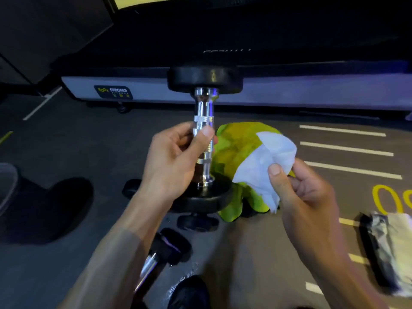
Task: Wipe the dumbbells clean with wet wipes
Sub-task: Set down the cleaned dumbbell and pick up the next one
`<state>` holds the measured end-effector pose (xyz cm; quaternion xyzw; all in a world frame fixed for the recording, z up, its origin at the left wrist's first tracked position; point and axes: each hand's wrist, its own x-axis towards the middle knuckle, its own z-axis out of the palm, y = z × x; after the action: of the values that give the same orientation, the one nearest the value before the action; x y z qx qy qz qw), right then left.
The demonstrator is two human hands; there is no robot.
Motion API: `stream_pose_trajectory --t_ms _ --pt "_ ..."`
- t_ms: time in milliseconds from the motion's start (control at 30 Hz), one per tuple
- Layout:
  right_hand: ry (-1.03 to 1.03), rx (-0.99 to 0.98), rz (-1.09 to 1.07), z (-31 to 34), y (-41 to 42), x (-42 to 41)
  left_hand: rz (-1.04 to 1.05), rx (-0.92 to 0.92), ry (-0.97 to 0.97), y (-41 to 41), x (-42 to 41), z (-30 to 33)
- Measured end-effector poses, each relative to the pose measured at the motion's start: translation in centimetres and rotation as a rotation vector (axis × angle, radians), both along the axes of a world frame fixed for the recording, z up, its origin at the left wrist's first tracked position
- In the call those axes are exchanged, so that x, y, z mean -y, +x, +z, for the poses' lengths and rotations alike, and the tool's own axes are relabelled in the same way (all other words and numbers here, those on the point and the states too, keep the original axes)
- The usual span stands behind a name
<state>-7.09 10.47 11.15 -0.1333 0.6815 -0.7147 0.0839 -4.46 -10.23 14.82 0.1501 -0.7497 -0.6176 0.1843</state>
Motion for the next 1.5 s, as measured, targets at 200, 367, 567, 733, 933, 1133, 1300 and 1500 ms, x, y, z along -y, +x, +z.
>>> stream_pose_trajectory --t_ms 200,367,567,733,933,1133,1300,1500 --pt "0.115 0.149 0.183 -3.5 6.6 -0.7 -0.046 0.297 -0.255 9.1 1.9 -3.4" --pt "0.074 0.260 0.267 -5.9 10.7 -0.4 -0.099 0.709 -0.415 16.5 1.5 -9.1" --pt "0.122 0.320 0.293 -7.8 11.8 -0.5 -0.099 0.989 -0.466 23.9 0.7 -15.4" --pt "0.196 0.389 0.262 -9.0 12.1 -0.6 -0.090 1.197 -0.520 26.9 -0.4 -17.7" --pt "0.253 0.435 0.288 -9.5 13.4 -0.9 -0.039 1.307 -0.718 27.0 -0.8 -18.9" --pt "0.276 0.418 0.348 -9.5 14.2 -0.4 -0.119 1.328 -0.779 26.9 -1.0 -19.9" --pt "0.284 0.443 0.384 -9.6 14.3 -0.3 -0.206 1.315 -0.779 26.2 -0.4 -20.1" --pt "0.293 0.454 0.398 -9.4 14.0 0.0 0.055 1.005 -0.673 20.9 6.2 -16.2"
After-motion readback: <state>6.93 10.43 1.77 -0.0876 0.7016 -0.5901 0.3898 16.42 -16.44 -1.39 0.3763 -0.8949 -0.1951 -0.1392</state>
